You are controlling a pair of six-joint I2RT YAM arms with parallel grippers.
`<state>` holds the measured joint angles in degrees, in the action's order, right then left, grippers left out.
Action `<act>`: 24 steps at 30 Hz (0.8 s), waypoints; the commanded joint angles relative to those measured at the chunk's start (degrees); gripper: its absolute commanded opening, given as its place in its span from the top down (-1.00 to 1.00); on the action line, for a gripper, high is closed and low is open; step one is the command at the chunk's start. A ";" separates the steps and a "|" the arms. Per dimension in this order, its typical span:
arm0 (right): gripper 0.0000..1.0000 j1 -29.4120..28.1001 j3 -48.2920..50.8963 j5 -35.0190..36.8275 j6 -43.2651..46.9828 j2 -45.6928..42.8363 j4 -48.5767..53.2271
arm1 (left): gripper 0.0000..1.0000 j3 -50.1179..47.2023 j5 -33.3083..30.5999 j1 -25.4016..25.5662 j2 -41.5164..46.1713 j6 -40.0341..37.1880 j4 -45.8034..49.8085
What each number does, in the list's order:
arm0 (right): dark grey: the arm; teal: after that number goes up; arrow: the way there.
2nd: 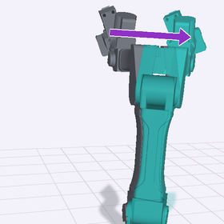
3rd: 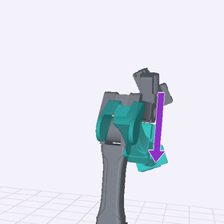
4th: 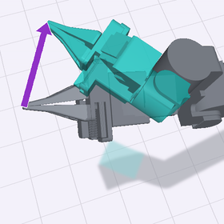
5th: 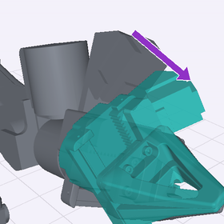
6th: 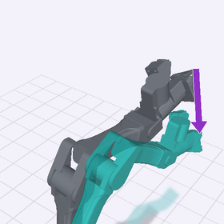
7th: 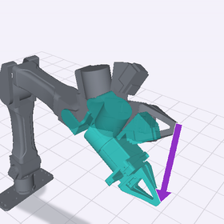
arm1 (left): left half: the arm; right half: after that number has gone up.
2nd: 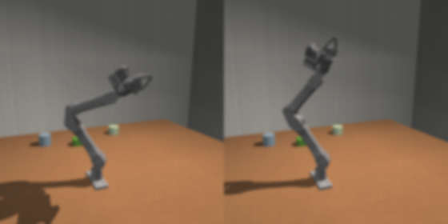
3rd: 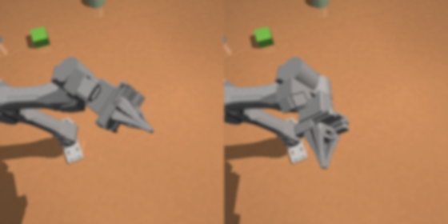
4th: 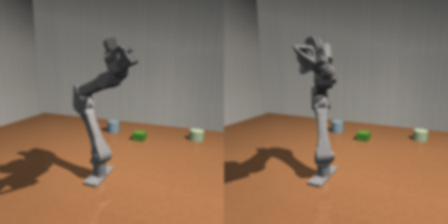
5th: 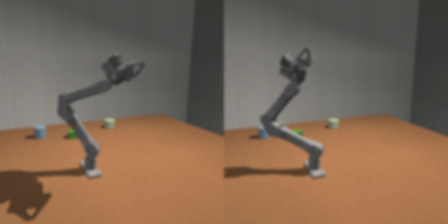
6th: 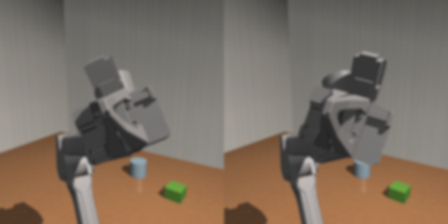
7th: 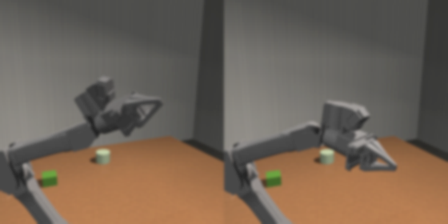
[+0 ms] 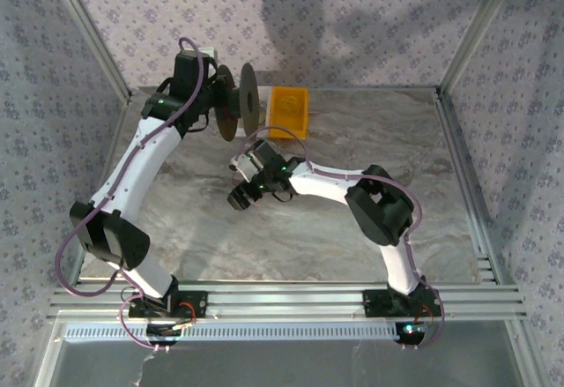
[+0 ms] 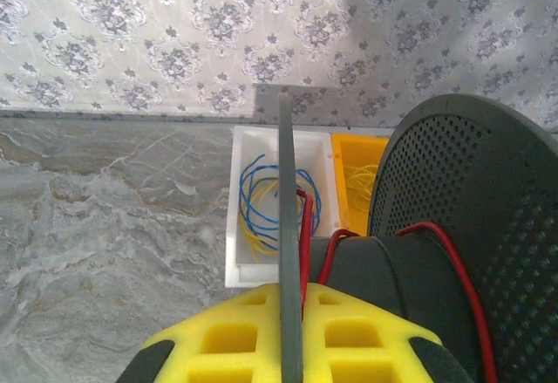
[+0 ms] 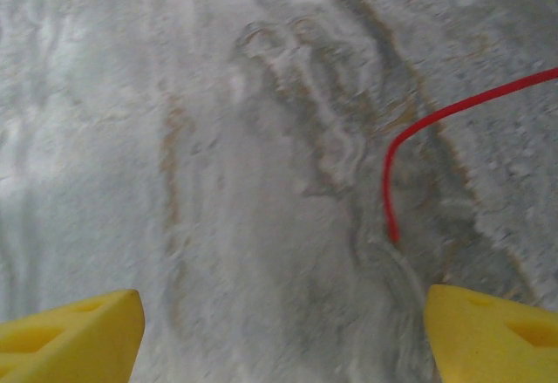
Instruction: Wrap the cables
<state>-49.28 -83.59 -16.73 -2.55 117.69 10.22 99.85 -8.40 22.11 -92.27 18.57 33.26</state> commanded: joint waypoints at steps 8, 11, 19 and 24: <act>-0.66 -0.38 -11.05 4.61 1.22 10.10 3.04 | 1.00 -1.41 3.13 -0.14 4.81 2.52 -4.25; -0.60 -0.39 -13.03 4.69 0.96 12.19 3.82 | 1.00 -1.56 3.39 -0.22 4.82 2.69 -4.25; -0.21 -0.56 -16.90 5.22 1.03 16.59 6.31 | 1.00 -1.83 4.23 -0.49 4.76 3.26 -4.87; 0.54 -0.56 -17.29 5.22 1.39 17.32 6.99 | 1.00 -2.12 4.34 -0.66 5.00 3.34 -5.04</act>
<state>-49.17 -99.59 -11.22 -0.73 132.62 14.22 97.43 -10.09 20.43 -90.74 18.72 29.71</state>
